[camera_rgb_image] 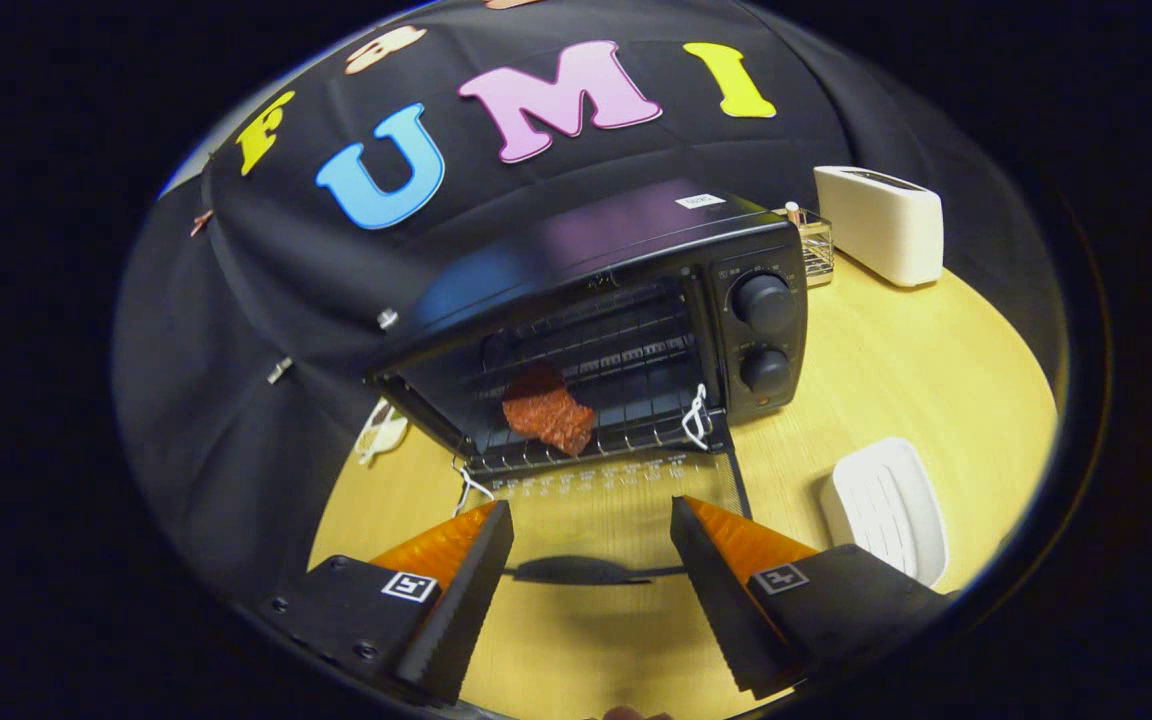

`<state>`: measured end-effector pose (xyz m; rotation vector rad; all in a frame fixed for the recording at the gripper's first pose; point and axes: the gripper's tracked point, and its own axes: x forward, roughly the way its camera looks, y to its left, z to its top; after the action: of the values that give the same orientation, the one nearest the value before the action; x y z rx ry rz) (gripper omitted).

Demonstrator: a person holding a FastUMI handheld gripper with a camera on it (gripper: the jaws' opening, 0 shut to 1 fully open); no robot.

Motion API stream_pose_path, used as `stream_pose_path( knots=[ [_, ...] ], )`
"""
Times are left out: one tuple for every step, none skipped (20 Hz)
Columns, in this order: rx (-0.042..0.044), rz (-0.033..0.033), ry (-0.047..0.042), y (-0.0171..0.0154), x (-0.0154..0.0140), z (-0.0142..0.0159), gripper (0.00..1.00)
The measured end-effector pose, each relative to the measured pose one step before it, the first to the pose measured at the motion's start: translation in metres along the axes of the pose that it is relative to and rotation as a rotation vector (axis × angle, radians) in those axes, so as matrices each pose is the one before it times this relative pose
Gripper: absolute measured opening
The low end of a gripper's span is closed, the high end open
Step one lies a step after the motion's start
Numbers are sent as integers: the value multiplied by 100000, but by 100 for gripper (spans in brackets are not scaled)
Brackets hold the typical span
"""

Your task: Open the toaster oven, put the food inside, and close the toaster oven door.

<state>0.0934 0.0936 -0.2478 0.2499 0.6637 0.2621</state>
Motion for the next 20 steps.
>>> stream_pose_path(
  knots=[
    [-2274,-1183,1907,40,-385,-753,98],
    [-2802,-1602,2370,3,-235,-1032,98],
    [-3295,-1952,2709,20,-94,-1026,98],
    [-3502,-3792,2887,-340,-29,-1129,98],
    [-2690,-3851,2822,-304,105,-1196,99],
    [-1996,-2003,2579,46,199,-1029,99],
    [-1504,-96,1882,455,244,-787,99],
    [-1477,-21,2046,452,263,-726,99],
    [-903,-494,1588,54,397,-313,99],
    [50,-839,986,40,376,-271,99],
    [773,-554,834,-1,361,-193,99],
    [950,-741,902,-33,495,-144,99],
    [902,-546,749,3,578,2,99],
    [369,-754,776,-79,540,-79,99],
    [18,-925,580,-112,369,31,99],
    [-35,25,411,30,419,104,99],
    [181,109,749,86,337,-58,99],
    [323,-69,776,43,260,-52,99],
    [187,9,391,95,153,-7,99],
    [260,100,663,132,180,-69,99]
  ],
)
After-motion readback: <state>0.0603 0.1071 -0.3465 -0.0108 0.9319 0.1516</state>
